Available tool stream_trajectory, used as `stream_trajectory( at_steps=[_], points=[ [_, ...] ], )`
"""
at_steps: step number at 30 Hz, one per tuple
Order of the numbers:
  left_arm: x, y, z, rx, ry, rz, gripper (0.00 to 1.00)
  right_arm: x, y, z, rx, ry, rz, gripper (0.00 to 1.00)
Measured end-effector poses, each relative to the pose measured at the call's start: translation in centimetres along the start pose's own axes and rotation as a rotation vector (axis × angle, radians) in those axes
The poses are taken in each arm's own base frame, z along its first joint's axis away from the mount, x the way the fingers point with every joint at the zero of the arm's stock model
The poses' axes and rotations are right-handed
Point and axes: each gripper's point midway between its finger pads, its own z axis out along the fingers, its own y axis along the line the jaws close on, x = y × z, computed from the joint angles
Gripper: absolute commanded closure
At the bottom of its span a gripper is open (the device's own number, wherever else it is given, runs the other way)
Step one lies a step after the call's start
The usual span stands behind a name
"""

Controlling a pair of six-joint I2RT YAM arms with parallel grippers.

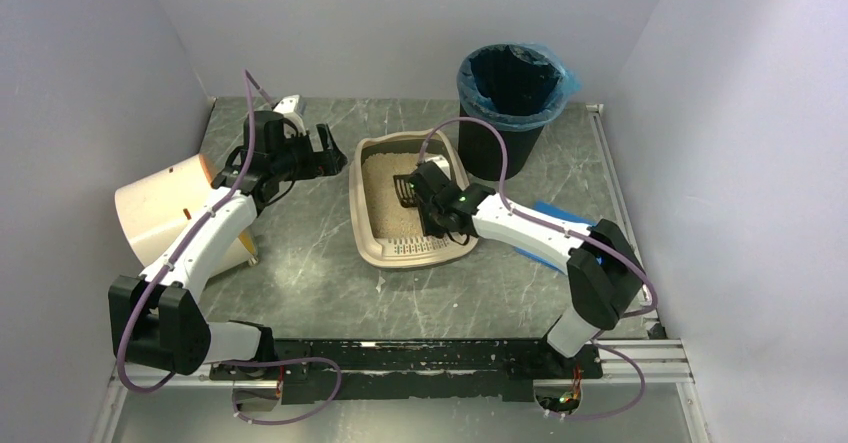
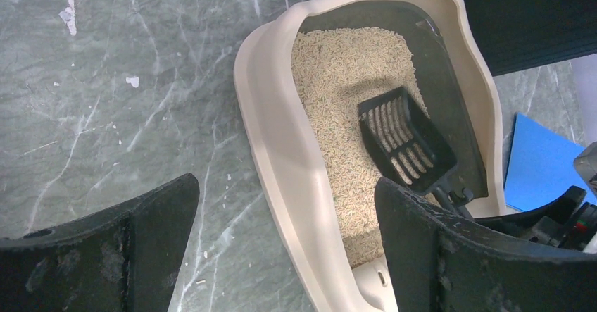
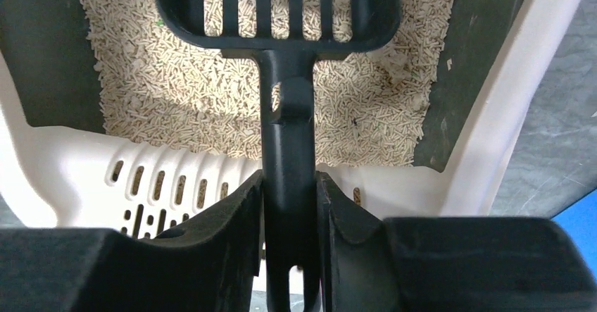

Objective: Clean the litter box

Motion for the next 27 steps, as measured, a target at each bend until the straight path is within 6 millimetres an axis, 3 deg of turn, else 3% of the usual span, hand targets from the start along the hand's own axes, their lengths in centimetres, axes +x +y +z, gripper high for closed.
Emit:
stream_trajectory(
  at_steps=[3,5,10,11,13,27],
  points=[
    [0.1,-0.2,0.0,0.003,0.002,0.004,0.01,-0.5,0.0,-0.6,-0.006,-0.018,0.003,0.58],
    [0.2,-0.4,0.0,0.009,0.004,0.008,0.01,-0.8,-0.1,-1.2,-0.012,-0.033,0.005,0.43],
    [0.6,-1.3,0.0,0.034,0.016,0.016,0.01,-2.4,-0.1,-3.5,-0.042,-0.100,0.021,0.28],
    [0.6,-1.4,-0.1,0.040,0.019,0.016,0.01,-2.7,-0.1,-4.0,-0.048,-0.113,0.025,0.22],
    [0.6,-1.9,-0.4,0.061,0.021,0.017,0.01,-3.4,-0.1,-5.1,-0.063,-0.146,0.037,0.02],
    [-1.9,-10.0,-7.0,0.458,-0.039,0.055,0.01,-8.5,-1.9,-15.8,-0.166,-0.451,0.232,0.00]
  ],
)
